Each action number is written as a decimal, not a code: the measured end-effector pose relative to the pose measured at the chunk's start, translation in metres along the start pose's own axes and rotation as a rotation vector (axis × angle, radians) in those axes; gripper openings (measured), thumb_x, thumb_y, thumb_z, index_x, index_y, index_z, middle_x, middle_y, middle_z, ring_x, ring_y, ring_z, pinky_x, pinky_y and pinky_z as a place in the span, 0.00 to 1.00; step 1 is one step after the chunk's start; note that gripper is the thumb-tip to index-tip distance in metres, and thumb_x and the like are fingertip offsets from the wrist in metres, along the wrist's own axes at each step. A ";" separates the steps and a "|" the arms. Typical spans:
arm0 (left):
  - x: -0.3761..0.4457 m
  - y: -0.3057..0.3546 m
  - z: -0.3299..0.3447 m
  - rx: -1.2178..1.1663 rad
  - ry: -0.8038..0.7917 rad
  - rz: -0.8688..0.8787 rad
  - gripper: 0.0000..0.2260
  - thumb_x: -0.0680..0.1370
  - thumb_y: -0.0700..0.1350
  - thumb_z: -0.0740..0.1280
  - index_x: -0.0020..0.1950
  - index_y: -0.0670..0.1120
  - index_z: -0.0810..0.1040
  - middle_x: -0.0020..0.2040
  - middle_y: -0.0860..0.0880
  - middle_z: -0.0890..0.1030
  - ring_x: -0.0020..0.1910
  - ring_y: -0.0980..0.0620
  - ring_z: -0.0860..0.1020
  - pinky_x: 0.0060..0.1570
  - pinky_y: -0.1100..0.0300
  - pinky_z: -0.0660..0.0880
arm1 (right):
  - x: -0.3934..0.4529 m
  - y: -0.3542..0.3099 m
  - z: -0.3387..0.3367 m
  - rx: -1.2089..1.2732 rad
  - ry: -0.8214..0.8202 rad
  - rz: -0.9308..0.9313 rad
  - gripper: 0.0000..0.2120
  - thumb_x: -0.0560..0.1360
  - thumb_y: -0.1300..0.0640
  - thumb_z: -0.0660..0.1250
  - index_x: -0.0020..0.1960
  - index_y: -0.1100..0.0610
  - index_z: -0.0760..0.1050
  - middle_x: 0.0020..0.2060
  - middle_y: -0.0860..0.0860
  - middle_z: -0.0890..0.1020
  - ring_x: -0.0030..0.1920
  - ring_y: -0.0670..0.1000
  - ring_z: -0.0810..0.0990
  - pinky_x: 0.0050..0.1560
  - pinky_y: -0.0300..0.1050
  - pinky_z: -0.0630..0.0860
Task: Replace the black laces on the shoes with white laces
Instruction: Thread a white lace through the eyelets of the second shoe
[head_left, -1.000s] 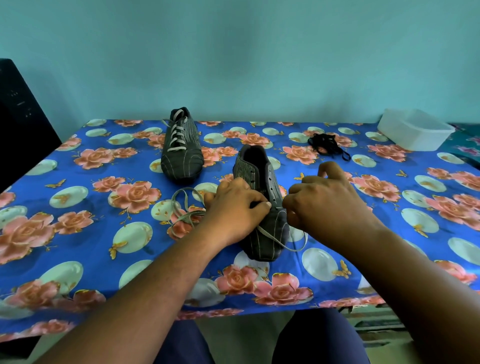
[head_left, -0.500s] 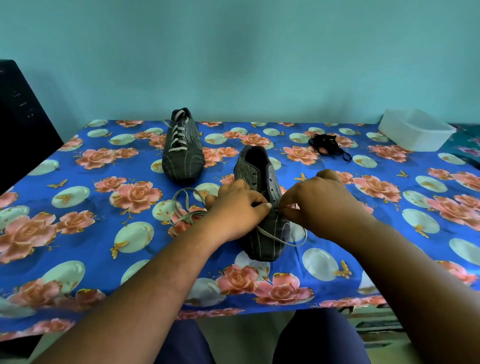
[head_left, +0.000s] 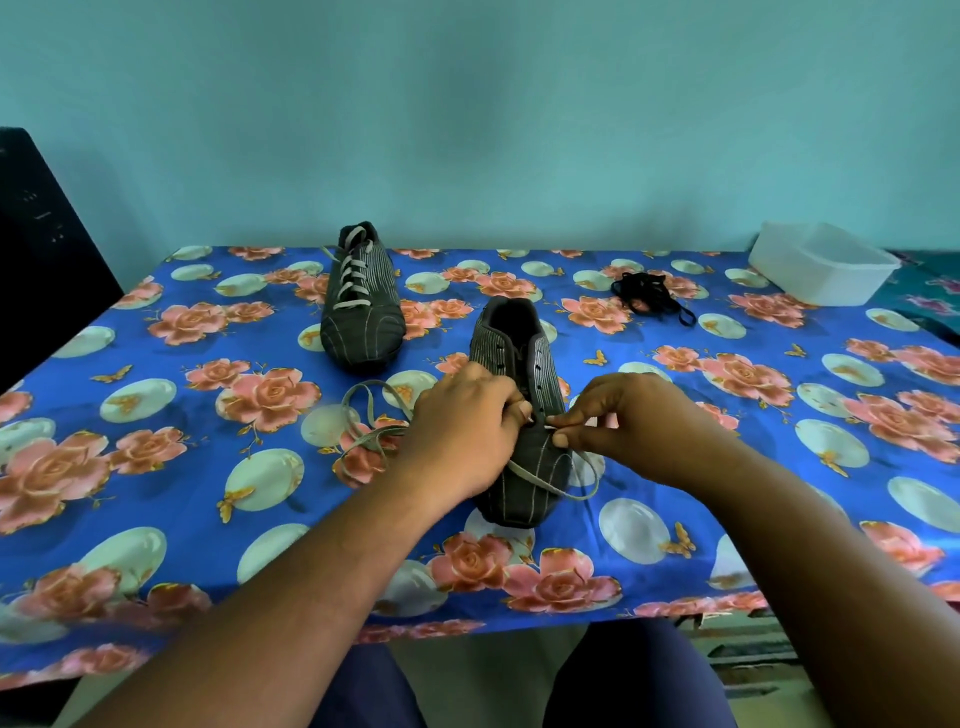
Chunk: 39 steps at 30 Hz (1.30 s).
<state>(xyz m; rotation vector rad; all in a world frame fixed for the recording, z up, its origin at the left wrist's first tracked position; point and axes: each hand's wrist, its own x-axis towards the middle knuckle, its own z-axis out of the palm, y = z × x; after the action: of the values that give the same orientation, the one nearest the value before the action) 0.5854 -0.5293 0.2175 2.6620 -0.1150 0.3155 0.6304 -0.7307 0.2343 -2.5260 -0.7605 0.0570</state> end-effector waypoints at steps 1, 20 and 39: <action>-0.002 0.000 0.001 0.012 0.062 0.024 0.11 0.84 0.52 0.61 0.56 0.47 0.79 0.55 0.48 0.76 0.54 0.45 0.76 0.51 0.51 0.70 | -0.001 0.000 0.000 -0.013 -0.003 -0.008 0.18 0.66 0.29 0.67 0.47 0.38 0.86 0.43 0.39 0.82 0.42 0.42 0.80 0.48 0.52 0.78; -0.046 -0.014 0.014 -0.170 0.149 0.102 0.36 0.71 0.78 0.56 0.71 0.57 0.65 0.64 0.57 0.76 0.66 0.55 0.72 0.77 0.40 0.53 | 0.017 -0.032 0.023 0.392 0.219 0.037 0.07 0.72 0.51 0.78 0.40 0.53 0.84 0.34 0.48 0.85 0.36 0.45 0.83 0.37 0.42 0.79; -0.039 0.000 0.009 0.007 -0.003 0.002 0.42 0.65 0.80 0.54 0.74 0.60 0.66 0.71 0.60 0.71 0.73 0.57 0.65 0.76 0.36 0.48 | -0.012 0.033 -0.026 0.856 0.945 0.513 0.16 0.78 0.47 0.72 0.37 0.57 0.79 0.32 0.47 0.81 0.28 0.45 0.72 0.33 0.41 0.70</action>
<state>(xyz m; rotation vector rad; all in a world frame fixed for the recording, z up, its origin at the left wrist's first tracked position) 0.5492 -0.5324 0.2002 2.6700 -0.1185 0.3129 0.6415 -0.7730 0.2406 -1.5602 0.2712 -0.4929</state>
